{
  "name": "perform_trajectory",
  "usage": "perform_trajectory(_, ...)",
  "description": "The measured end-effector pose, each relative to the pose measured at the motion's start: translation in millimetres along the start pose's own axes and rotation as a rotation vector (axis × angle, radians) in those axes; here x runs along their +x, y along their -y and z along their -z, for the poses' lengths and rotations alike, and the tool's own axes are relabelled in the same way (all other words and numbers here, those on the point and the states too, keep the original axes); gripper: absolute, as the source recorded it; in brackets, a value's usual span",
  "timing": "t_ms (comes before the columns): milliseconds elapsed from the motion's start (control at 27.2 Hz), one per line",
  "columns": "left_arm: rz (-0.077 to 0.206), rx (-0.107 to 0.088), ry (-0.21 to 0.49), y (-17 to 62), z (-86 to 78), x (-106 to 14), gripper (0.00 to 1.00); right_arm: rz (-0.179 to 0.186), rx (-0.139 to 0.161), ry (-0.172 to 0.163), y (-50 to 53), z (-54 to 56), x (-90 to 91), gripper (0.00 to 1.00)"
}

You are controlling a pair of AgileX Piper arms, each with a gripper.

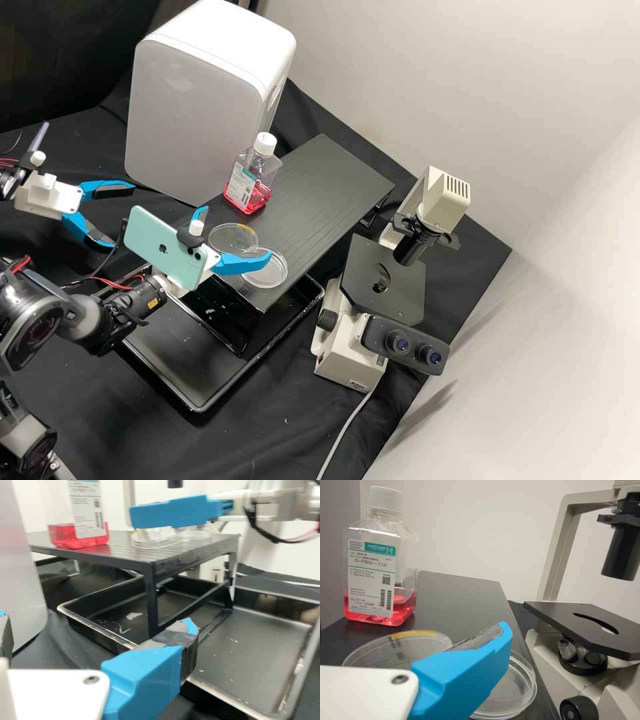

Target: Remove the lid from the petri dish

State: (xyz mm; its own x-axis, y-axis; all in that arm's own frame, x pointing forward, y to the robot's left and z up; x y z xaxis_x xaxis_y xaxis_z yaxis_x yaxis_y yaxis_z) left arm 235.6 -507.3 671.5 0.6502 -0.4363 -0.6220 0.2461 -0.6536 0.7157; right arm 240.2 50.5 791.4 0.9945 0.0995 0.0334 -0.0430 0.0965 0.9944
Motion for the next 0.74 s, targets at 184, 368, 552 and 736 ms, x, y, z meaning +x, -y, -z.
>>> perform_trajectory(184,-0.027,0.044,-0.072,-3.1,1.2,-3.4,1.0,-0.016,0.003,-0.013,-4.5,2.9,-3.1,1.0)
perform_trajectory(368,-0.034,0.067,-0.08,-4.5,-0.1,-4.3,1.0,-0.025,0.009,-0.004,-5.8,3.1,-11.9,1.0)
perform_trajectory(552,-0.035,0.066,-0.082,-4.9,0.0,-4.4,1.0,-0.051,0.035,0.05,-5.1,2.3,-20.2,1.0)
perform_trajectory(736,-0.034,0.066,-0.082,-4.6,-0.1,-4.7,1.0,-0.054,0.062,0.049,-7.0,1.4,-30.7,1.0)
